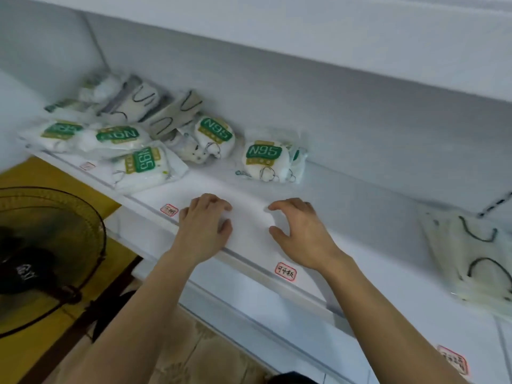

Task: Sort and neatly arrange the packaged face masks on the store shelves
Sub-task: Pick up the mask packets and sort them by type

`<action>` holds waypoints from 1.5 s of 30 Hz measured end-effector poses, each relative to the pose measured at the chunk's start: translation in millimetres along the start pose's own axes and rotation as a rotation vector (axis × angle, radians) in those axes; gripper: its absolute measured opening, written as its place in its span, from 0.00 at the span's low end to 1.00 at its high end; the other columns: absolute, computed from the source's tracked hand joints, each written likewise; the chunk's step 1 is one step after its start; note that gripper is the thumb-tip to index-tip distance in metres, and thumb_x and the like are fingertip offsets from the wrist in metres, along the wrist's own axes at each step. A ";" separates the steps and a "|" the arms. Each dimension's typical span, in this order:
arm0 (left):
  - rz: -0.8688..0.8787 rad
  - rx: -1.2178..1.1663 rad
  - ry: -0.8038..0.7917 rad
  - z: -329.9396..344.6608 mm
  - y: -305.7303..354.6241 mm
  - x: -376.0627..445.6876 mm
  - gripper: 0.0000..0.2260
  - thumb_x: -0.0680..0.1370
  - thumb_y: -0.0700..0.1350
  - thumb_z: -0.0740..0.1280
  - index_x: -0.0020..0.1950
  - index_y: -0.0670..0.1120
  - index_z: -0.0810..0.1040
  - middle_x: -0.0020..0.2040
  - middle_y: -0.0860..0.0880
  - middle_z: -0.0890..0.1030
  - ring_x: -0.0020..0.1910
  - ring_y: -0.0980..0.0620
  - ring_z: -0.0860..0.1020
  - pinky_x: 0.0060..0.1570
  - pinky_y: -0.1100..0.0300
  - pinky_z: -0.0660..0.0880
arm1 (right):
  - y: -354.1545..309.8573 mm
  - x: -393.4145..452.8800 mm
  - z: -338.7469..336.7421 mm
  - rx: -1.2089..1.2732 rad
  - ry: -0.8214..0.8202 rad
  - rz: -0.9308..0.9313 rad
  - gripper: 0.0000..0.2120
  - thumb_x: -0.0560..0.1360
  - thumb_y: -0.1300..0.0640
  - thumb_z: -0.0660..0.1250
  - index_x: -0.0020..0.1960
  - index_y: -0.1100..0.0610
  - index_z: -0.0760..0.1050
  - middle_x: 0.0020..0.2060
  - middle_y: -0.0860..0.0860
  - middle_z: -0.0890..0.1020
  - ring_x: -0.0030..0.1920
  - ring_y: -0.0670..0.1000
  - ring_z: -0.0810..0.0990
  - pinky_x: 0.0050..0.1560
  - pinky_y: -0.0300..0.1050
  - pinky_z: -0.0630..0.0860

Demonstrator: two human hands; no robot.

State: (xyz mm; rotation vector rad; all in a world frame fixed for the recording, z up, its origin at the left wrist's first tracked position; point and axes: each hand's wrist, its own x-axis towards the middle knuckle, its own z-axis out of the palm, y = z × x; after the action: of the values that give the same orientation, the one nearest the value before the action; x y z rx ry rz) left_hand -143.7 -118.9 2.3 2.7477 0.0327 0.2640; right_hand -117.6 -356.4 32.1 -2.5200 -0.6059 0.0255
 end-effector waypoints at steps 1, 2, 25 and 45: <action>0.013 0.006 0.014 -1.0 -11.9 5.4 0.14 0.78 0.54 0.66 0.63 0.54 0.78 0.65 0.50 0.73 0.64 0.44 0.72 0.60 0.45 0.69 | -3.5 9.6 4.8 0.001 -0.011 -0.009 0.20 0.78 0.53 0.70 0.70 0.49 0.74 0.67 0.51 0.75 0.66 0.56 0.71 0.66 0.49 0.71; 0.027 0.013 0.022 -1.8 -23.1 11.5 0.14 0.78 0.55 0.67 0.63 0.54 0.78 0.65 0.50 0.74 0.63 0.45 0.73 0.58 0.46 0.70 | -6.2 20.4 7.9 0.001 -0.010 -0.012 0.20 0.78 0.53 0.70 0.70 0.49 0.74 0.67 0.51 0.75 0.66 0.56 0.71 0.66 0.48 0.71; 0.868 -0.150 -0.238 28.9 11.4 121.8 0.26 0.66 0.28 0.72 0.59 0.50 0.84 0.71 0.45 0.76 0.68 0.40 0.75 0.60 0.46 0.72 | 64.9 45.3 -37.8 0.137 0.734 0.834 0.26 0.70 0.50 0.78 0.66 0.44 0.75 0.57 0.51 0.82 0.56 0.56 0.81 0.58 0.58 0.80; 0.595 -0.434 0.002 -13.9 -56.3 159.3 0.13 0.76 0.47 0.63 0.59 0.49 0.80 0.60 0.49 0.79 0.60 0.44 0.76 0.58 0.44 0.73 | -43.0 106.7 17.9 -0.140 0.657 0.388 0.17 0.75 0.48 0.68 0.62 0.52 0.78 0.60 0.51 0.80 0.62 0.56 0.77 0.66 0.50 0.71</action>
State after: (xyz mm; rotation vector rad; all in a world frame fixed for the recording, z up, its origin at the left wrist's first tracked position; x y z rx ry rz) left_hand 10.8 -52.3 22.5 2.2593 -0.7566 0.3773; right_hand -42.0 -269.6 50.0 -2.5232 0.1490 -0.6909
